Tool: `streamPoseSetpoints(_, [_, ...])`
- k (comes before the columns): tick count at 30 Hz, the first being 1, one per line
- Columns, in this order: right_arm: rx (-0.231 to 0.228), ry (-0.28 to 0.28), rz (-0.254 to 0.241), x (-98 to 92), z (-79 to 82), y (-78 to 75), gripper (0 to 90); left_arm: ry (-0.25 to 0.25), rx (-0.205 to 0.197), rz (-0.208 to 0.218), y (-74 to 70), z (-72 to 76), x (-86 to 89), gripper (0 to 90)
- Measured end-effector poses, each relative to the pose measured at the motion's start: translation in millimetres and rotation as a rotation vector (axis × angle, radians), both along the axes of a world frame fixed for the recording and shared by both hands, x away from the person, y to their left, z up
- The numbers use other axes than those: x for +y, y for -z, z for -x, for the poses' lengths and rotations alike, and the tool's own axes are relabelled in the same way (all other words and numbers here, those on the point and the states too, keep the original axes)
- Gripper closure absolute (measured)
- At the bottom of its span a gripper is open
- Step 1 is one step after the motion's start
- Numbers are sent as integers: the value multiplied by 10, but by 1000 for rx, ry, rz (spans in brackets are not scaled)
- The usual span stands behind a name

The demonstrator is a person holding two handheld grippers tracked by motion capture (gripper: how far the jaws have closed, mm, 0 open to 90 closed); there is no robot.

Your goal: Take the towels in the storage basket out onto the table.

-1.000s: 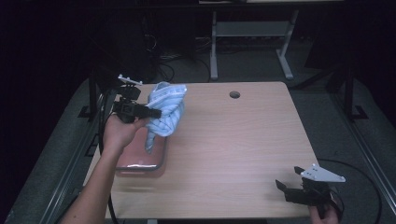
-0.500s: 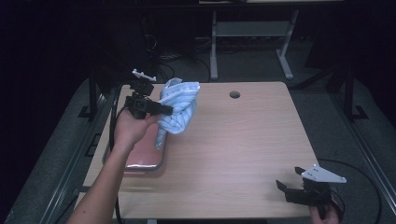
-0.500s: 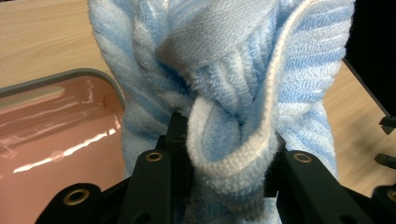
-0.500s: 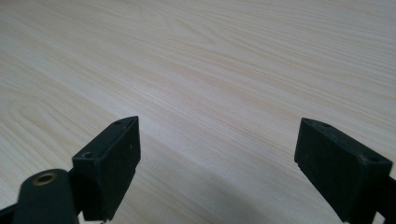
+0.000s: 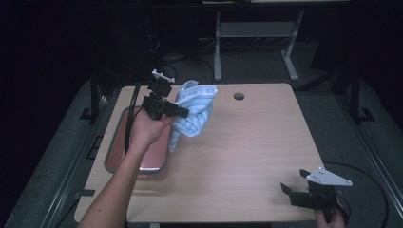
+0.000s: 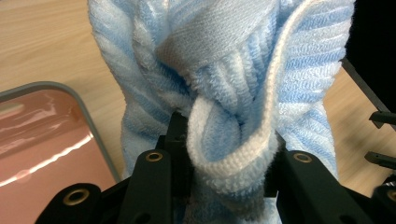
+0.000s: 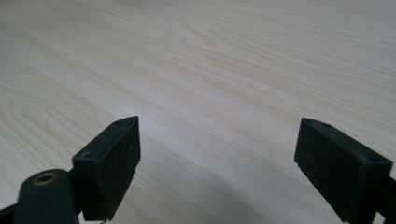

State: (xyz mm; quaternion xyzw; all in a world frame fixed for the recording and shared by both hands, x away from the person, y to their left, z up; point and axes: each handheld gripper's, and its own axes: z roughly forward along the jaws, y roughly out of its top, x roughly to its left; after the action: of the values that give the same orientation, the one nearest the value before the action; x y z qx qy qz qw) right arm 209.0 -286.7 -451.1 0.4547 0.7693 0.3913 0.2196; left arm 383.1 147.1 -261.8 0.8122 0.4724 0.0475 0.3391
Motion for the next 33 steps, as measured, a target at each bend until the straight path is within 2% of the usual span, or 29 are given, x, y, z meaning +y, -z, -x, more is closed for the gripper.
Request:
streamPoseSetpoints(2, [0,-3,0,1,-3,5,138,6,-1,10,21,-10,-50,655])
streamPoseSetpoints(18, [-4,2,-4,-24,6,-12,138,75,35,-7,224,-82,-423,655])
streamPoseSetpoints(33, [-8,-1,-4,-24,14,-19,138,117,82,-19,536,-157,-778,652])
